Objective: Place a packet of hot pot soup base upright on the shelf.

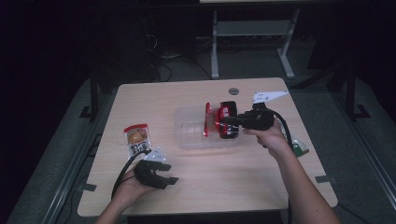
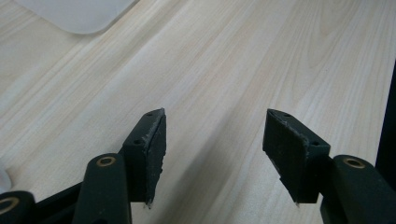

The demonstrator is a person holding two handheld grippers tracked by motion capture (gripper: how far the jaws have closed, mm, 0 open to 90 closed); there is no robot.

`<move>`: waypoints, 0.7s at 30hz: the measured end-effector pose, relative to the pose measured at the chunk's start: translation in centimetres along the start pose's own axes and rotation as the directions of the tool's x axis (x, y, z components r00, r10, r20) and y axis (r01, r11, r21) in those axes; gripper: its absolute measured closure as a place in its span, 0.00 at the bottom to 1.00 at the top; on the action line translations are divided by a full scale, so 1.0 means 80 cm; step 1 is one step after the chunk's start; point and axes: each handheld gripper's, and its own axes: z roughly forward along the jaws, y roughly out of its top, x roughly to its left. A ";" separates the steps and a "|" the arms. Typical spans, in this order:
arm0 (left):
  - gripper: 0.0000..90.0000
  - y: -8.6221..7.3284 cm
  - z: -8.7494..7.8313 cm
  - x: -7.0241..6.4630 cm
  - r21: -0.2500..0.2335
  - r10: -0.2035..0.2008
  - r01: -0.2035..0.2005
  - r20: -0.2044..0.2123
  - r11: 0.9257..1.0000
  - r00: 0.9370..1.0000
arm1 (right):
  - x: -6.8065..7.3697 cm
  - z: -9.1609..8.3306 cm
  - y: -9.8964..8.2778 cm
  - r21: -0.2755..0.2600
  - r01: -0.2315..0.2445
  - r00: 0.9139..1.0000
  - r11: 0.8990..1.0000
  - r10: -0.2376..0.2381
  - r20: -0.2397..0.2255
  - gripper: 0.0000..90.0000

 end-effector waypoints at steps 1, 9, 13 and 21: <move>0.41 -0.001 0.000 -0.001 -0.011 -0.010 0.010 -0.002 1.000 1.000 | -0.001 -0.001 0.000 0.000 -0.002 1.000 1.000 0.002 0.003 1.00; 0.37 -0.005 -0.002 0.004 -0.027 -0.014 0.013 -0.014 1.000 1.000 | -0.008 -0.008 -0.006 0.013 -0.008 0.999 1.000 0.008 0.032 1.00; 0.36 -0.006 -0.001 0.005 -0.036 -0.024 0.023 -0.013 0.999 1.000 | -0.011 -0.005 -0.010 0.029 -0.017 0.999 0.999 0.015 0.039 1.00; 0.36 -0.007 0.001 0.005 -0.025 -0.016 0.016 -0.010 1.000 1.000 | -0.013 0.003 -0.014 0.038 -0.027 0.999 0.999 0.025 0.043 1.00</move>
